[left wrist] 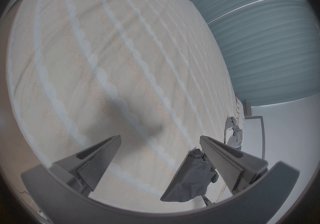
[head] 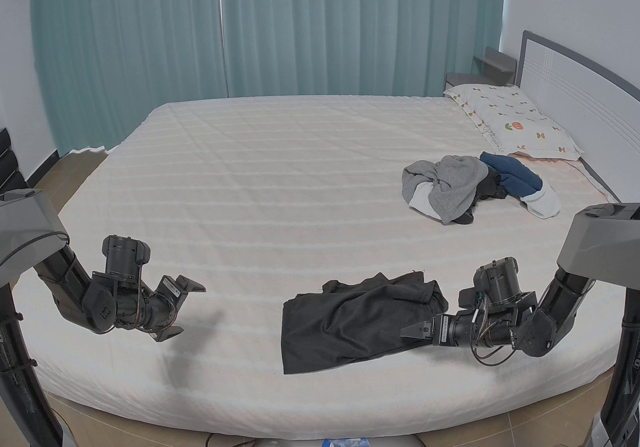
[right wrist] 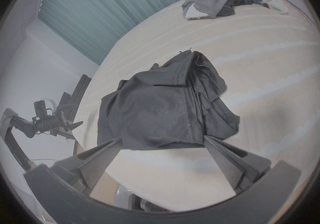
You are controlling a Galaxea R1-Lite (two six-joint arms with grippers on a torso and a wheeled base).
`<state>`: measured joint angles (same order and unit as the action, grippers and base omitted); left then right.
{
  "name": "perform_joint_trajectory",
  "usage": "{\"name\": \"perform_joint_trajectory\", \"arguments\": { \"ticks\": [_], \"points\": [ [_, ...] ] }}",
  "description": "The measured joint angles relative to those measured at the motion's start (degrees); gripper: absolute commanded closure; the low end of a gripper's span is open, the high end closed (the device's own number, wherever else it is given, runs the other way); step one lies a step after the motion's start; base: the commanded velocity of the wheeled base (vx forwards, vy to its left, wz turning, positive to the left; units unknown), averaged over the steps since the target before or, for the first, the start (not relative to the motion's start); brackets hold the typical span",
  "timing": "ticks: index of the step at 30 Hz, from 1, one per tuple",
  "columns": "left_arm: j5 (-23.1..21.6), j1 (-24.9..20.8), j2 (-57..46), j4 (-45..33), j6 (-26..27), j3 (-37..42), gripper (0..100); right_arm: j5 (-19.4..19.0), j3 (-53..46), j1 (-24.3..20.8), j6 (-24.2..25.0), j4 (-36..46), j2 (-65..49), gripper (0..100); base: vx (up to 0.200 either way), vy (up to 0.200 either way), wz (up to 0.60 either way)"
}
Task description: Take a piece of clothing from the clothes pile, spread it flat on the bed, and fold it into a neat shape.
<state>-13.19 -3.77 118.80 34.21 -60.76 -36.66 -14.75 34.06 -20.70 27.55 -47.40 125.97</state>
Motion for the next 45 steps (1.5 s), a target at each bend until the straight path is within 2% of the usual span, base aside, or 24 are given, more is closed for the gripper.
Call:
{"name": "perform_joint_trajectory", "arguments": {
  "ticks": [7,12,26,45],
  "points": [
    [0.00,-0.04,0.09,0.04,0.05,0.02,0,-0.24,-0.79,0.94,-0.16,0.32,-4.41,0,0.000,0.000,0.00],
    [0.00,0.00,0.11,0.04,0.05,0.02,0,-0.13,2.57,1.35,0.83,0.55,-4.96,0,0.000,0.000,0.00],
    [0.02,-0.02,0.13,0.06,0.05,0.00,0,1.05,15.58,1.91,1.79,1.12,4.19,0,0.000,0.000,0.00],
    [0.00,-0.11,0.24,0.06,0.09,0.02,0,1.62,10.95,2.77,2.19,0.84,2.49,0,0.000,0.000,0.00]
  ]
}}
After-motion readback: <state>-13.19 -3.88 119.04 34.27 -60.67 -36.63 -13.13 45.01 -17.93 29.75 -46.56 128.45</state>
